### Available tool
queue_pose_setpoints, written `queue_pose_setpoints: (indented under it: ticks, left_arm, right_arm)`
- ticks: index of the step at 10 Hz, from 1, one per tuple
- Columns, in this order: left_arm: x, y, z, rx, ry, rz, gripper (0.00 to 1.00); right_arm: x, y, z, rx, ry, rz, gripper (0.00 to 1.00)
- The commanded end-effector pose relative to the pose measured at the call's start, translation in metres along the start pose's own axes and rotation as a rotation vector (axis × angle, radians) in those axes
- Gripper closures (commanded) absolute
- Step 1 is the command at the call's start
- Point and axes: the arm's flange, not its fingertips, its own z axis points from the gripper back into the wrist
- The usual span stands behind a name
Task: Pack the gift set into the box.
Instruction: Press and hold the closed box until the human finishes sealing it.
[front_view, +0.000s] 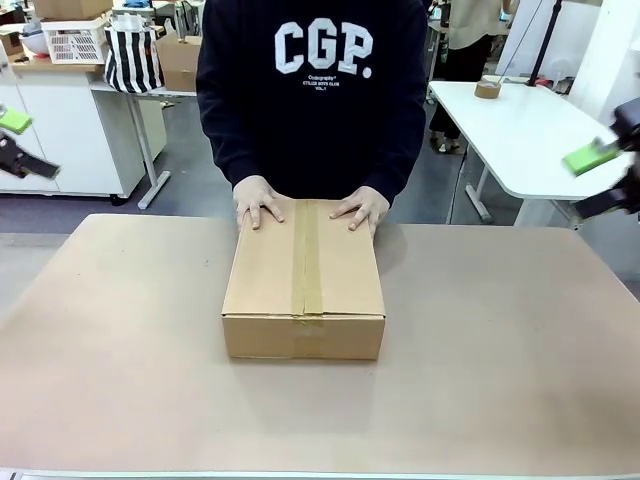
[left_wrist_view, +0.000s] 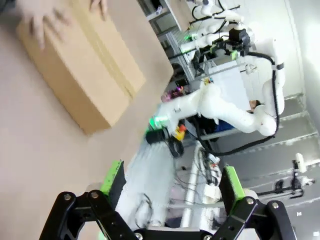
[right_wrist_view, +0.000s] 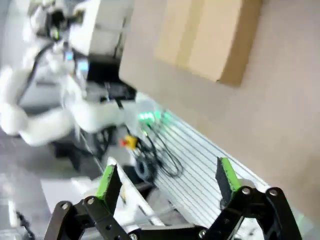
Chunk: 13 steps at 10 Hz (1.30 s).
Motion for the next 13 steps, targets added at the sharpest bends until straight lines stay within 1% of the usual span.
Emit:
queue_pose_setpoints:
  ticks: [1,2,3,4,5,6,7,8,9,10,11,12,13]
  left_arm:
    - [-0.004,-0.004,-0.048,-0.006,-0.097,-0.34,0.0]
    - [-0.006,-0.005,-0.068,0.016,-0.115,-0.456,0.0]
    - [-0.009,-0.006,-0.089,0.017,-0.148,-0.56,0.0]
    - [-0.013,-0.008,-0.105,0.008,-0.158,-0.614,0.0]
    - [-0.014,-0.012,-0.117,-0.024,-0.15,-0.622,0.0]
    - [-0.005,-0.014,-0.114,0.042,0.182,-0.381,0.0]
    - [-0.009,-0.011,-0.109,0.009,-0.133,-0.592,0.0]
    - [-0.009,-0.011,-0.109,0.009,-0.133,-0.592,0.0]
    - [-0.009,-0.011,-0.109,0.009,-0.133,-0.592,0.0]
    - [-0.011,-0.011,-0.119,0.015,-0.054,-0.545,0.0]
    - [-0.003,0.0,-0.151,0.095,-0.233,-0.756,0.0]
    - [-0.002,0.012,-0.174,0.132,-0.238,-0.89,0.0]
    - [-0.005,0.025,-0.193,0.158,-0.234,-0.991,0.0]
  right_arm:
    - [0.043,-0.013,-0.048,0.043,0.162,0.446,0.0]
    - [0.058,-0.021,-0.069,-0.006,0.182,0.646,0.0]
    - [0.068,-0.022,-0.085,0.072,0.254,0.761,0.0]
    - [0.068,-0.014,-0.097,0.052,0.32,0.805,0.0]
    - [0.067,-0.003,-0.1,-0.051,0.273,0.819,0.0]
    - [0.065,0.007,-0.087,-0.537,-0.027,0.542,0.0]
    - [0.064,-0.009,-0.115,-0.019,0.318,0.735,0.0]
    - [0.064,-0.009,-0.115,-0.019,0.318,0.735,0.0]
    - [0.072,0.002,-0.097,-0.157,0.211,0.746,0.0]
    - [0.103,-0.013,-0.114,-0.143,0.096,1.018,0.0]
    - [0.129,-0.021,-0.14,0.052,-0.038,1.314,0.0]
    - [0.148,-0.032,-0.159,0.095,-0.147,1.497,0.0]
    - [0.156,-0.044,-0.187,0.185,-0.256,1.576,0.0]
